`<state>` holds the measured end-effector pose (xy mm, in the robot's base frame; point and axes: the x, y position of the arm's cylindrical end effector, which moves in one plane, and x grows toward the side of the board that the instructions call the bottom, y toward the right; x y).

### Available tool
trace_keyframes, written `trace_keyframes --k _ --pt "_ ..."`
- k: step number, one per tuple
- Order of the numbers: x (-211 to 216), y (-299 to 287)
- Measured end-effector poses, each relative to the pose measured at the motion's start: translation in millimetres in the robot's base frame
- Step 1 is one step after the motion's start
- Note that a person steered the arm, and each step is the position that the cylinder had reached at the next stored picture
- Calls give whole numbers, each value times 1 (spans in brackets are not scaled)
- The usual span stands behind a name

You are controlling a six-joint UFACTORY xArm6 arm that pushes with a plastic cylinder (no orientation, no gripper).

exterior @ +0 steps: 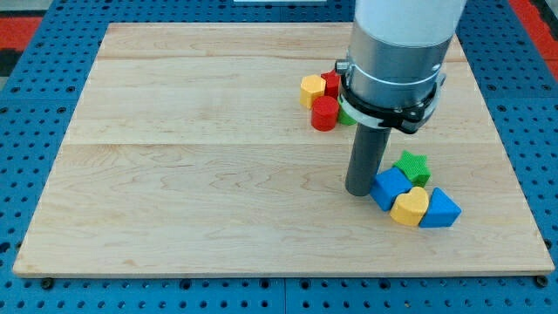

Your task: Push the group of blocks to the left

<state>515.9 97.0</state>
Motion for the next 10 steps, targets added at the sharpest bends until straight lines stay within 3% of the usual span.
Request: trace_keyframes --k 3,4,6,8,9,10 --pt "-103 33" --pt "-126 16" --pt "-115 -80" --pt "-108 -52" --pt "-50 -97" --pt "-73 -11"
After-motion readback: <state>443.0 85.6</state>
